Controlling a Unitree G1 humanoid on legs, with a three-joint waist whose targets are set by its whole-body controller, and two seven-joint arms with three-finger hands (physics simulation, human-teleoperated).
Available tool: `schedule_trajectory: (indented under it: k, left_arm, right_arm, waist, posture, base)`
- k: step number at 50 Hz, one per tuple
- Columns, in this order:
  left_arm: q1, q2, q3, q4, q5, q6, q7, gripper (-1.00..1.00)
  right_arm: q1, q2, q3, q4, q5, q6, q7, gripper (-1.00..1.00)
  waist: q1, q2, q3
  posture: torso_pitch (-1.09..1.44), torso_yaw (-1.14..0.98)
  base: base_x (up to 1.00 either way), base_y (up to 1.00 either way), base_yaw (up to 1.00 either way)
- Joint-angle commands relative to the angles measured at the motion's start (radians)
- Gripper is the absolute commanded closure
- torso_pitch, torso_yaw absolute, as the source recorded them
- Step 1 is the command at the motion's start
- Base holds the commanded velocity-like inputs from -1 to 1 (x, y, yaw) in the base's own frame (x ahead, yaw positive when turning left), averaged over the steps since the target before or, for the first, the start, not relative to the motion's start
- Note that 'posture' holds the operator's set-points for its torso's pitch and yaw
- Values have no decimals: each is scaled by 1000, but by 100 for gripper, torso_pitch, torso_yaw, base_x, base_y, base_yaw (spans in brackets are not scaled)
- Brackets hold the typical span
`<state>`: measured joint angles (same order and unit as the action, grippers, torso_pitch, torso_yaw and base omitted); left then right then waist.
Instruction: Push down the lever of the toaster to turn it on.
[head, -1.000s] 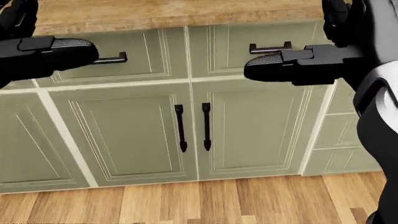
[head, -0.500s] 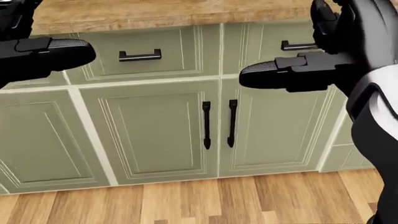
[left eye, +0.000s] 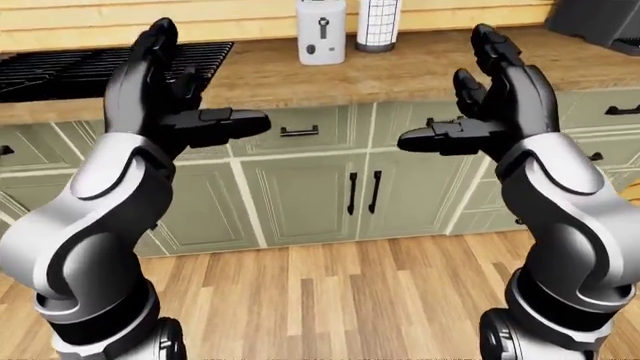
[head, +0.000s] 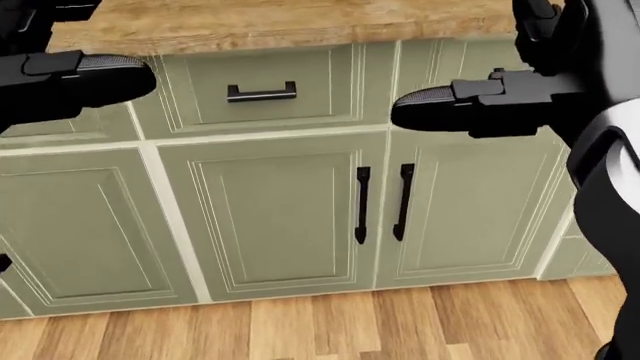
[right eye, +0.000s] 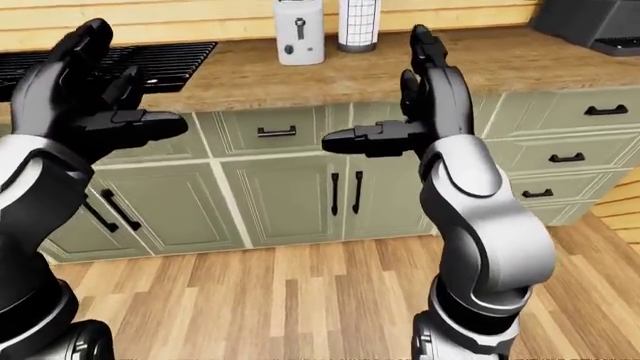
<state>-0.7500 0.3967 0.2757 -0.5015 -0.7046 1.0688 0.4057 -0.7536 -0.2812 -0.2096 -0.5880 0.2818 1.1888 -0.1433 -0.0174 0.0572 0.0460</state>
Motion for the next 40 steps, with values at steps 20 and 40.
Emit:
schedule_trajectory:
  k: [20, 40]
  left_arm:
    - [-17, 6, 6, -11, 3, -17, 6, -100]
    - [-20, 7, 7, -12, -1, -14, 8, -100]
  right_arm:
    - [-20, -13, -6, -20, 17, -19, -3, -100]
    - [-24, -16, -7, -22, 22, -14, -6, -100]
  waist:
    - [23, -88, -19]
    - [36, -101, -27]
  posture:
    - [0, 0]
    - [0, 0]
  base:
    - [14, 0, 0]
    - [21, 0, 0]
